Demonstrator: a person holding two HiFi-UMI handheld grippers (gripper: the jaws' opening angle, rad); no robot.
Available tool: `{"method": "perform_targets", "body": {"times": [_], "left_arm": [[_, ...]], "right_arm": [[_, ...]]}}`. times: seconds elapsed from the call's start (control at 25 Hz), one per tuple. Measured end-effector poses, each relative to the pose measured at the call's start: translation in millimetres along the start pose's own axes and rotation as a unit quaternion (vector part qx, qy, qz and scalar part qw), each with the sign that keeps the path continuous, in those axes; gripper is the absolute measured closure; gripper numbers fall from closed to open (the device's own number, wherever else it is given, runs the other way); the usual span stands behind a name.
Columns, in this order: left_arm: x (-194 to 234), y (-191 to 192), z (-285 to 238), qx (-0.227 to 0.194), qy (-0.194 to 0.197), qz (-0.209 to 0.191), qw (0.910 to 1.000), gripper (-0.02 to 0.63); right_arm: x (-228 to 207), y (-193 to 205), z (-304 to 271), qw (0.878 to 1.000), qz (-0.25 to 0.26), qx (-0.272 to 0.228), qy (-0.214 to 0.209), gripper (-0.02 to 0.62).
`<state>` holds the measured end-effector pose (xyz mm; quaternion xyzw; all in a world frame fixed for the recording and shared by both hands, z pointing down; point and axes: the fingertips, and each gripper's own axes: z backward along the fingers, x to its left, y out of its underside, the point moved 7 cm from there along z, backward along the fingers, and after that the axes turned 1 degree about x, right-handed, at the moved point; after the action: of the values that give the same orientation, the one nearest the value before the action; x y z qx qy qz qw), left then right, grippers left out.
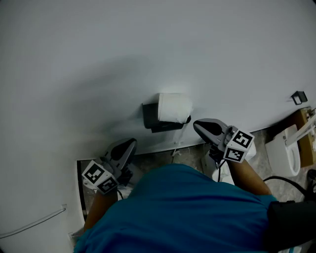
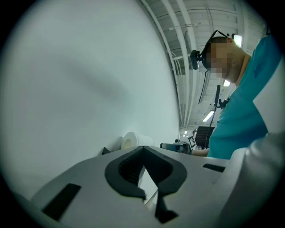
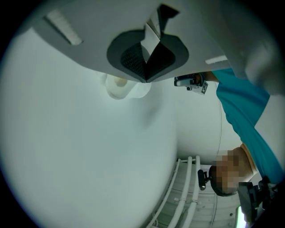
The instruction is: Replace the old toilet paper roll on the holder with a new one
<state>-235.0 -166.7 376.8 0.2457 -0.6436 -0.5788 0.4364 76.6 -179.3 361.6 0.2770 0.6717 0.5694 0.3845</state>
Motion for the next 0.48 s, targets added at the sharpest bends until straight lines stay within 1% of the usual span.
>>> {"method": "perform_targets", "body": {"times": [0.24, 0.48], "left_arm": [[-9, 12, -9, -0.001, -0.035, 0.012, 0.9993, 0.597], [-22, 11, -15, 0.006, -0.046, 0.006, 0.9989, 0.597]], "right_arm": [[-18, -2, 8, 1.0, 0.004, 0.008, -0.028, 0.592], [-26, 0, 8, 0.999, -0.002, 0.006, -0.044, 0.591]]}}
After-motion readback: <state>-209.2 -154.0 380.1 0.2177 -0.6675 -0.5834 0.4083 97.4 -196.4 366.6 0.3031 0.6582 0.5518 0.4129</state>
